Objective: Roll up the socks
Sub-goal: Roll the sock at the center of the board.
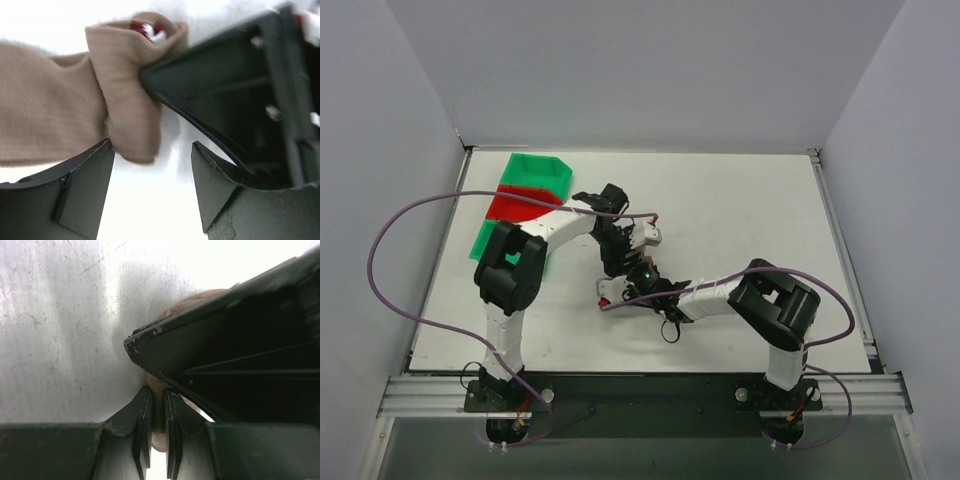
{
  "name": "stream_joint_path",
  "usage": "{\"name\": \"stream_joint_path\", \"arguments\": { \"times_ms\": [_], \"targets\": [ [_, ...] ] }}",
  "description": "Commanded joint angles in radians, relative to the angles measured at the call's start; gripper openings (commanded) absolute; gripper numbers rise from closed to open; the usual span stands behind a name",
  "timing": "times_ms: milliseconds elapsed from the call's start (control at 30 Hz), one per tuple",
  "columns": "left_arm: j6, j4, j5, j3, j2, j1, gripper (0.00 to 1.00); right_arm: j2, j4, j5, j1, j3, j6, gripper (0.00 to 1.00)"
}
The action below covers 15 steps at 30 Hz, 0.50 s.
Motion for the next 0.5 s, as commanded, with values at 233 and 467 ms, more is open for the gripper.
{"name": "stream_joint_path", "arguments": {
  "times_ms": [233, 467],
  "targets": [
    [0.059, -0.055, 0.264, -0.042, -0.228, 0.063, 0.73, -0.013, -0.160, -0.093, -0.030, 0.030, 0.085, 0.00],
    [0.057, 0.002, 0.276, -0.130, -0.339, 0.198, 0.73, -0.007, -0.378, -0.178, -0.055, 0.136, 0.160, 0.00]
  ]
}}
